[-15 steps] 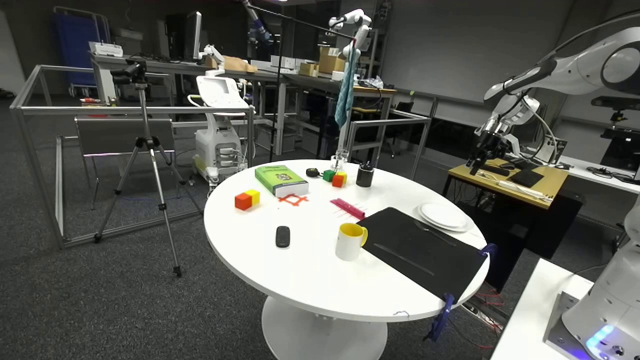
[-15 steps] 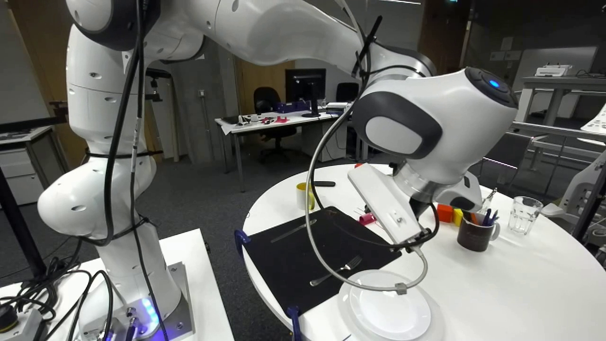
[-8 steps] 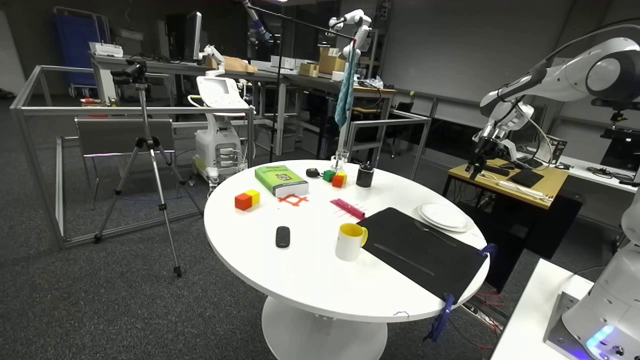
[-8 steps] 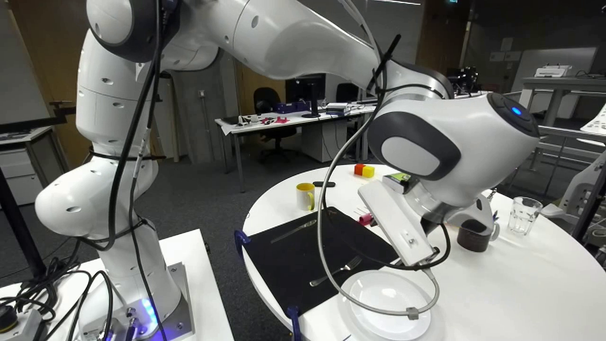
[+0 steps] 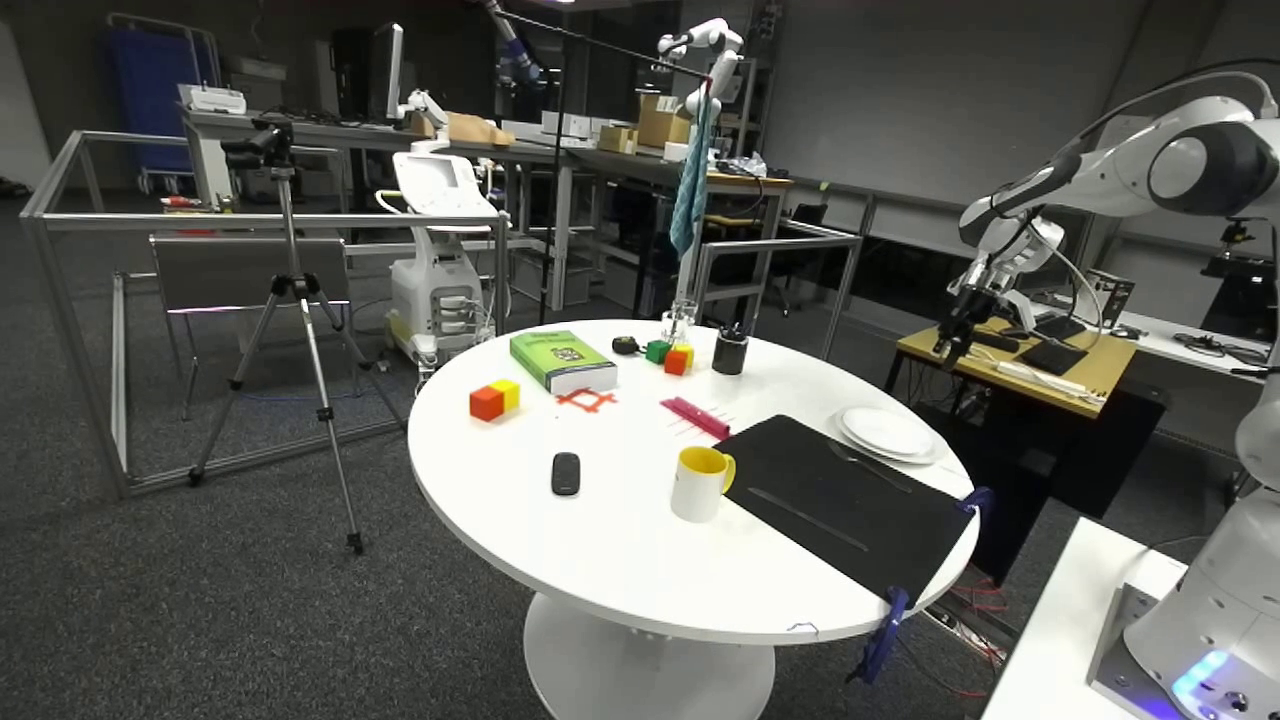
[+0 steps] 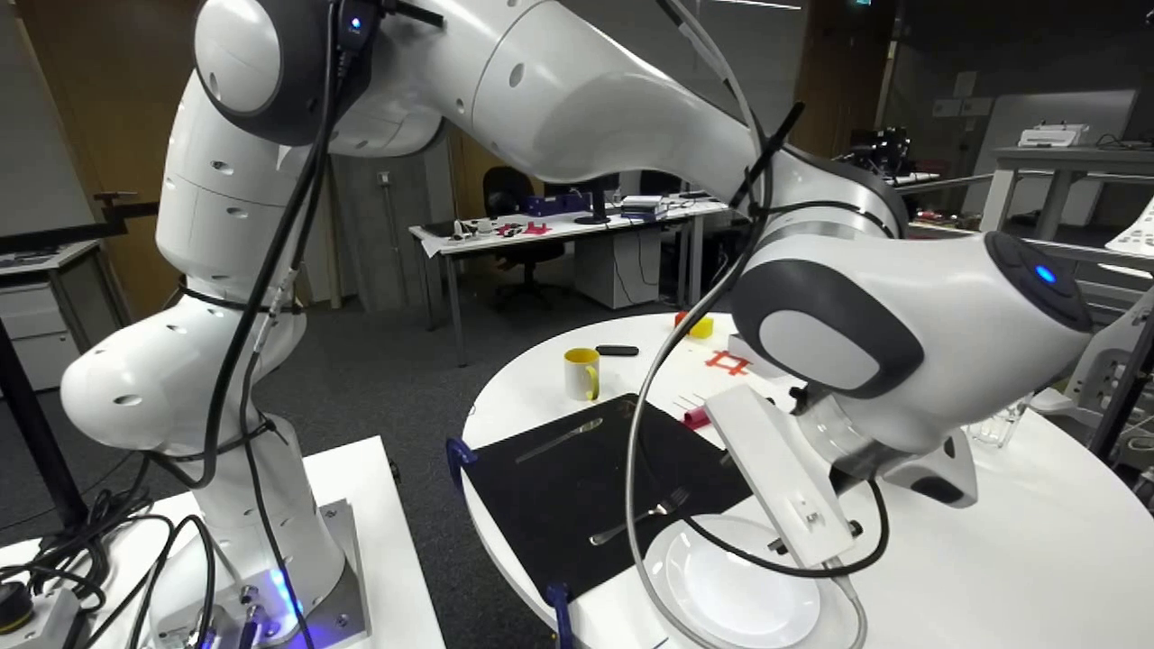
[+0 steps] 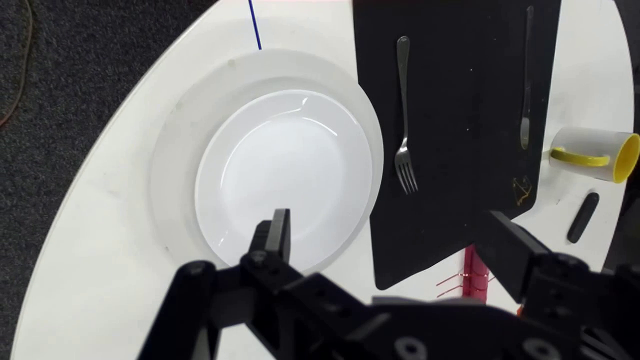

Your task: Place the smaller white plate on the black mat between the fork and knife

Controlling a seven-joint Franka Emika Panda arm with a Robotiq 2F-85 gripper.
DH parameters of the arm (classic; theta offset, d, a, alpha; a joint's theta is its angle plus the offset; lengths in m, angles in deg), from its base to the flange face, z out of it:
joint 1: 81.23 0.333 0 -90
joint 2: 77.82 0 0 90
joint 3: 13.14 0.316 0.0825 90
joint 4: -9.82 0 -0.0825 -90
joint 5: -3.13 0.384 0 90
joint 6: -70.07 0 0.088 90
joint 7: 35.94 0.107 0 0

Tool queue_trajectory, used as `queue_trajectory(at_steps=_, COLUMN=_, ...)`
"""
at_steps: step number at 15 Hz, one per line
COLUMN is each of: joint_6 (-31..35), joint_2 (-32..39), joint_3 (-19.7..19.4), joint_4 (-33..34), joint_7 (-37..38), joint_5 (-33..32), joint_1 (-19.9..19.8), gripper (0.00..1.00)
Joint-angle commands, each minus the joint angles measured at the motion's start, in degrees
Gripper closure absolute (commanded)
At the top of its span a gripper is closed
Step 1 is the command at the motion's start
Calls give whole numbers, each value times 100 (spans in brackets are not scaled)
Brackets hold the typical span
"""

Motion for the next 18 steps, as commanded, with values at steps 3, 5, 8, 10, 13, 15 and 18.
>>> queue_trajectory(at_steps=3, joint_6=-442, joint_2=411, joint_3=175, joint_4=634, joint_7=-166, joint_5=6, joint_1=-474, gripper=0)
queue_trajectory(at_steps=5, joint_6=-461, joint_2=494, joint_3=224, joint_4=749, joint_7=-136, joint_5=-15, joint_1=-584, gripper=0)
queue_trajectory(at_steps=8, joint_6=-162, joint_2=432, joint_3=276, joint_4=550, joint_7=2, joint_5=-71, joint_1=-582, gripper=0)
queue_trajectory(at_steps=10, joint_6=-172, joint_2=447, joint_3=281, joint_4=582, joint_7=3, joint_5=-72, joint_1=-602, gripper=0)
queue_trajectory(at_steps=13, joint_6=-181, joint_2=447, joint_3=290, joint_4=598, joint_7=2, joint_5=-70, joint_1=-601, gripper=0)
queue_trajectory(at_steps=15, joint_6=-181, joint_2=448, joint_3=292, joint_4=599, joint_7=2, joint_5=-70, joint_1=-600, gripper=0)
queue_trajectory(at_steps=18, joint_6=-182, joint_2=448, joint_3=292, joint_4=599, joint_7=2, joint_5=-70, joint_1=-600, gripper=0)
